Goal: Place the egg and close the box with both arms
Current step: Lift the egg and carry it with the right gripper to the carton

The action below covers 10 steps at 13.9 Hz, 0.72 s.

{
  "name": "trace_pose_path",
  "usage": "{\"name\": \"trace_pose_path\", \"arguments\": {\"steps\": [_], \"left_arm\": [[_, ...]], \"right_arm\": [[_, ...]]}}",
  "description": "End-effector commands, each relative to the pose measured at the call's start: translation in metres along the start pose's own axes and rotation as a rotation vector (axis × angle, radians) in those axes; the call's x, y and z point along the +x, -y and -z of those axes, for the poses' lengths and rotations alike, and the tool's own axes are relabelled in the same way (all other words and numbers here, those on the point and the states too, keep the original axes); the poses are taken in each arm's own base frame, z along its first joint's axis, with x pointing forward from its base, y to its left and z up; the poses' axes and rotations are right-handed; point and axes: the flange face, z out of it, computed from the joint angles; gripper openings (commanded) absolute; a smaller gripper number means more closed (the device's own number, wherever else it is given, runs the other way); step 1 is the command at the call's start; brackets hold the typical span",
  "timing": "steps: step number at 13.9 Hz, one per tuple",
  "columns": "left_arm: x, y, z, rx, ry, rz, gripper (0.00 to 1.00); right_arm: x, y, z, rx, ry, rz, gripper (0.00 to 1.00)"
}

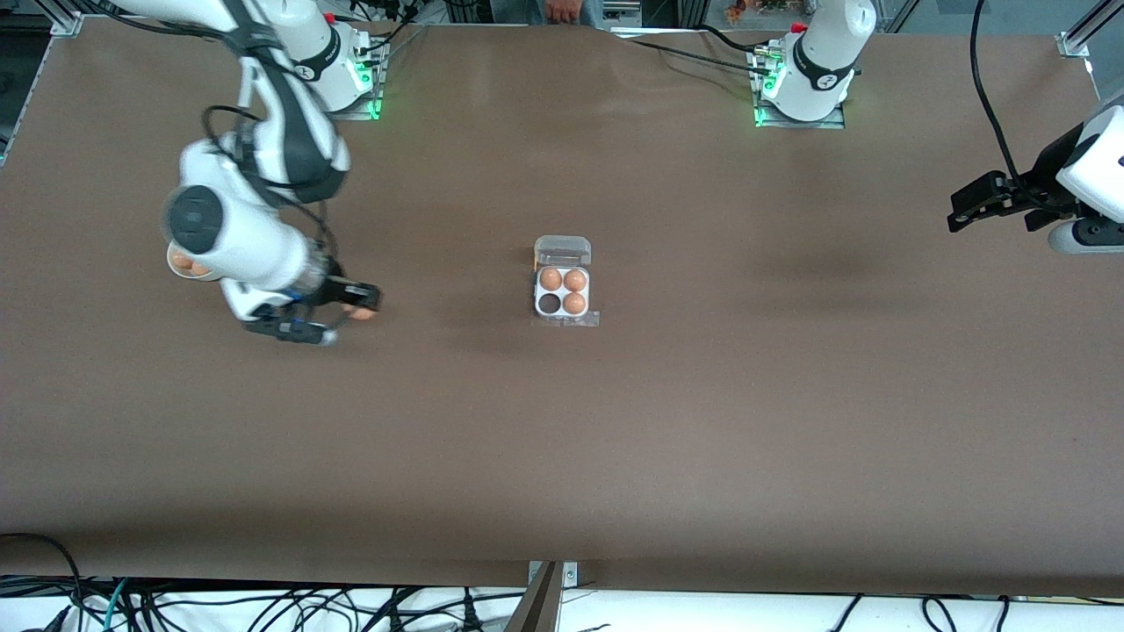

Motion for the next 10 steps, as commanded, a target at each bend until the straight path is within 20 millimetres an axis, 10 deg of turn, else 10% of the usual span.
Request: {"name": "trace_pose_path", "arguments": {"steps": [1,6,10], "left_arm": [[0.001,0.001,0.006,-0.009,-0.002,-0.006,1.00],[0.001,0.001,0.006,-0.009,-0.002,-0.004,1.00],[0.001,0.001,0.006,-0.009,-0.002,-0.004,1.00]], "right_arm": [[0.000,0.081,-0.030,-0.018,-0.015,-0.076,0.40],[-0.046,0.179,-0.078,-0.028,-0.037,-0.115,0.40],[-0.074,0.219,-0.101,-0.019,-0.031,-0.100,0.40]]}}
